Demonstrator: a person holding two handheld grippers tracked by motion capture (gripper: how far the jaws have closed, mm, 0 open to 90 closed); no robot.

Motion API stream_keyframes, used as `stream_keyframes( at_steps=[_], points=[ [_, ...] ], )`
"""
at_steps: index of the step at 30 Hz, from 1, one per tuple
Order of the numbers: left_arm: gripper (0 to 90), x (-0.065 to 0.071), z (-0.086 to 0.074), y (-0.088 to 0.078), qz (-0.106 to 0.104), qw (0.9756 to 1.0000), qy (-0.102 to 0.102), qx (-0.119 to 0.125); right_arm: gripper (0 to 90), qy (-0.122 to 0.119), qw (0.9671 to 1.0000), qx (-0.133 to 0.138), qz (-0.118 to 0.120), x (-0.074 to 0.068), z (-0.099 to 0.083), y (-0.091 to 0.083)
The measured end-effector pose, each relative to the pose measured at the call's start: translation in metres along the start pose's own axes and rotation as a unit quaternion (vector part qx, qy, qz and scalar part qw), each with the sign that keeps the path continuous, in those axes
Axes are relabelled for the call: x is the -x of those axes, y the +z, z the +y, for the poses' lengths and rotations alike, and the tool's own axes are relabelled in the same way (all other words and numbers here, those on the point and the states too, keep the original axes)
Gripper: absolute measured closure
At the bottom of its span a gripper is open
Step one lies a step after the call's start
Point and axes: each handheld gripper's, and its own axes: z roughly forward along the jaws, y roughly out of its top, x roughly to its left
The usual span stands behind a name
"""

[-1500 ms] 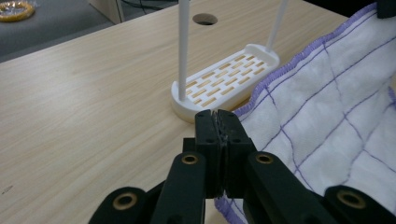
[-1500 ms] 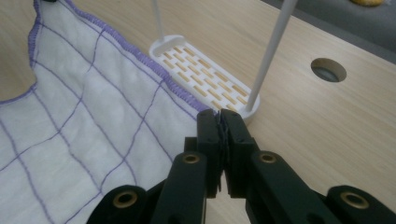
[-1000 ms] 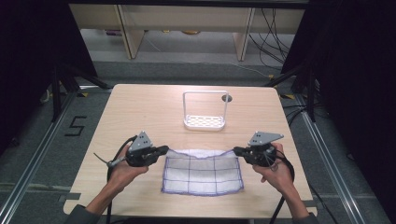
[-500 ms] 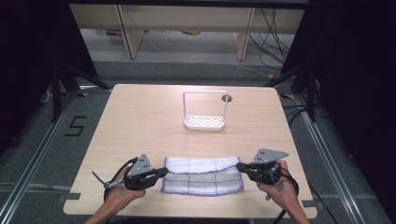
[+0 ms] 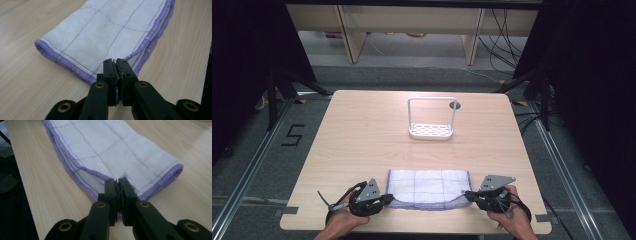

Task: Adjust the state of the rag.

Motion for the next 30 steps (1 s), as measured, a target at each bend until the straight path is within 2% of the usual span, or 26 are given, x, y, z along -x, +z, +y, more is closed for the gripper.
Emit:
stream_keyframes(
  at_steps=[1, 2, 4, 6, 7, 8, 9, 10, 12, 14, 15, 16, 17, 21, 22, 23, 25, 28, 29, 30],
  points=[
    [84.6, 0.001, -0.001, 0.000, -0.002, 1.0000, -0.003, -0.001, 84.7, 0.003, 1.0000, -0.005, 0.005, -0.001, -0.002, 0.000],
    [84.4, 0.003, -0.001, 0.001, -0.007, 0.9999, -0.010, 0.009, 84.6, 0.002, 1.0000, -0.006, 0.005, -0.001, -0.003, 0.001],
    [84.4, 0.003, -0.001, -0.002, -0.005, 1.0000, -0.003, 0.008, 84.5, 0.004, 0.9999, -0.008, 0.009, -0.003, -0.006, 0.000],
    [79.6, 0.003, -0.001, -0.005, -0.015, 0.9996, -0.018, 0.012, 80.3, 0.014, 0.9999, -0.002, 0.006, -0.004, -0.007, -0.004],
    [71.9, 0.001, 0.000, -0.008, -0.021, 0.9992, -0.030, 0.019, 74.5, 0.021, 0.9998, 0.007, 0.000, -0.003, -0.007, -0.006],
    [63.7, 0.000, 0.001, -0.010, -0.023, 0.9980, -0.048, 0.033, 72.2, 0.050, 0.9987, 0.015, -0.002, -0.004, -0.006, -0.010],
    [55.2, -0.004, 0.003, -0.013, -0.022, 0.9968, -0.062, 0.045, 66.7, 0.055, 0.9978, 0.036, -0.014, 0.002, -0.004, -0.016],
    [55.2, -0.008, 0.005, -0.016, -0.019, 0.9953, -0.080, 0.051, 66.7, 0.055, 0.9978, 0.036, -0.014, 0.002, -0.004, -0.016],
    [50.4, -0.017, 0.013, -0.018, -0.003, 0.9919, -0.103, 0.074, 62.4, 0.081, 0.9946, 0.050, -0.041, 0.007, -0.001, -0.020],
    [48.5, -0.031, 0.022, -0.017, 0.005, 0.9921, -0.104, 0.070, 58.3, 0.095, 0.9928, 0.046, -0.056, 0.011, 0.003, -0.020],
    [47.7, -0.037, 0.027, -0.014, 0.013, 0.9912, -0.112, 0.070, 56.2, 0.104, 0.9913, 0.045, -0.067, 0.012, 0.005, -0.019],
    [46.6, -0.043, 0.030, -0.010, 0.017, 0.9917, -0.108, 0.068, 54.2, 0.121, 0.9893, 0.038, -0.072, 0.010, 0.007, -0.018],
    [46.1, -0.049, 0.034, -0.007, 0.022, 0.9921, -0.107, 0.061, 53.5, 0.105, 0.9905, 0.038, -0.079, 0.013, 0.008, -0.015],
    [44.8, -0.070, 0.041, 0.009, 0.029, 0.9914, -0.121, 0.043, 55.2, 0.106, 0.9891, 0.031, -0.097, 0.024, 0.017, -0.007],
    [44.8, -0.073, 0.042, 0.012, 0.032, 0.9904, -0.128, 0.042, 55.7, 0.107, 0.9889, 0.030, -0.098, 0.029, 0.019, -0.005],
    [44.8, -0.077, 0.042, 0.014, 0.030, 0.9915, -0.123, 0.027, 55.8, 0.105, 0.9890, 0.029, -0.100, 0.033, 0.022, -0.003],
    [44.0, -0.082, 0.042, 0.019, 0.029, 0.9910, -0.129, 0.020, 56.3, 0.111, 0.9883, 0.023, -0.103, 0.041, 0.031, 0.004],
    [43.9, -0.084, 0.041, 0.026, 0.024, 0.9899, -0.138, 0.019, 56.5, 0.105, 0.9890, 0.016, -0.103, 0.043, 0.036, 0.010],
    [43.8, -0.084, 0.041, 0.027, 0.024, 0.9904, -0.135, 0.015, 56.6, 0.104, 0.9892, 0.012, -0.103, 0.045, 0.038, 0.014],
    [43.8, -0.086, 0.041, 0.027, 0.016, 0.9923, -0.122, 0.005, 56.6, 0.110, 0.9886, 0.006, -0.103, 0.045, 0.039, 0.016]
  ],
)
